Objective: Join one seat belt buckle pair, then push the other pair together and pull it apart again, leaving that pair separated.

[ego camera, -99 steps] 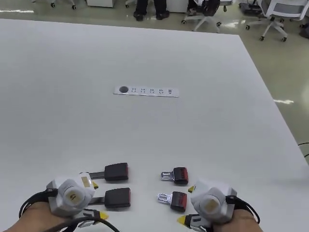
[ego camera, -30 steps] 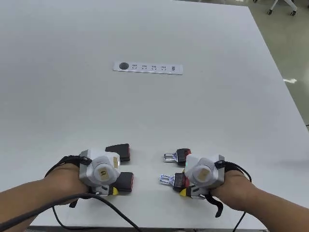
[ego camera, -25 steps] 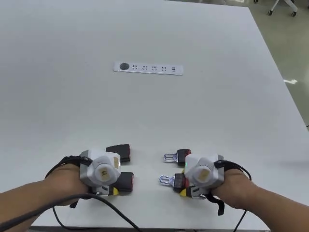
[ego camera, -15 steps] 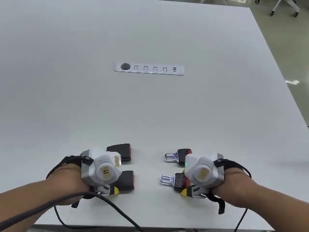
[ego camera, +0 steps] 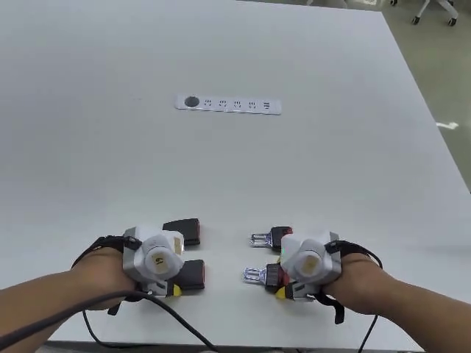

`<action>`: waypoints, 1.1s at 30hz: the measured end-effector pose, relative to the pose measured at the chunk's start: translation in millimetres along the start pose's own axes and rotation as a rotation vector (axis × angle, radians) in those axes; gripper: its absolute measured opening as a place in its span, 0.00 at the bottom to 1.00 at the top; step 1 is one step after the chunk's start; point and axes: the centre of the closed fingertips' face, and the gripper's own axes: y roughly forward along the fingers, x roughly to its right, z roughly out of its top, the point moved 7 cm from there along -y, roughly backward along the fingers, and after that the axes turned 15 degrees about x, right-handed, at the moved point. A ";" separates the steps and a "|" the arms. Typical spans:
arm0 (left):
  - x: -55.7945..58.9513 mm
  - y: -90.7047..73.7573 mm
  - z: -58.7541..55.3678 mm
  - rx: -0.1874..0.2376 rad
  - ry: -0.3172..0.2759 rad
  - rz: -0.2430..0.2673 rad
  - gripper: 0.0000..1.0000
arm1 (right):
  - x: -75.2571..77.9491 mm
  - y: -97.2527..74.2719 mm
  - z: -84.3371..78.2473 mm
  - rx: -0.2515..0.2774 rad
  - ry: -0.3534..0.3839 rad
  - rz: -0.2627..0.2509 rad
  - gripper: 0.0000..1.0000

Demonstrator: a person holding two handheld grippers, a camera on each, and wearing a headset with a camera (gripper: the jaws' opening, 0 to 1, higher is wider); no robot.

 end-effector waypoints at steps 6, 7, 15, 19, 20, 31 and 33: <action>0.0 0.3 -1.0 0.003 0.006 -0.007 0.34 | -3.2 7.2 7.7 0.004 0.024 0.001 0.32; 0.1 0.3 -1.1 0.003 0.007 -0.009 0.34 | -2.0 8.6 8.7 0.005 0.025 0.004 0.32; 0.1 0.4 -0.9 -0.005 0.016 -0.017 0.34 | -5.7 25.1 28.5 0.036 0.048 0.031 0.32; 0.5 0.3 -0.6 -0.005 0.015 -0.016 0.34 | -7.9 33.7 38.1 0.045 0.036 0.043 0.32; 0.6 -0.1 -0.3 -0.005 0.014 -0.015 0.34 | -8.5 35.3 39.9 0.046 0.032 0.044 0.32; 0.0 -1.3 0.7 0.005 0.014 -0.018 0.34 | -7.0 46.4 52.8 0.043 0.009 0.037 0.32; 0.1 -1.4 0.5 0.006 0.013 -0.016 0.34 | -6.7 48.3 54.3 0.041 -0.001 0.043 0.32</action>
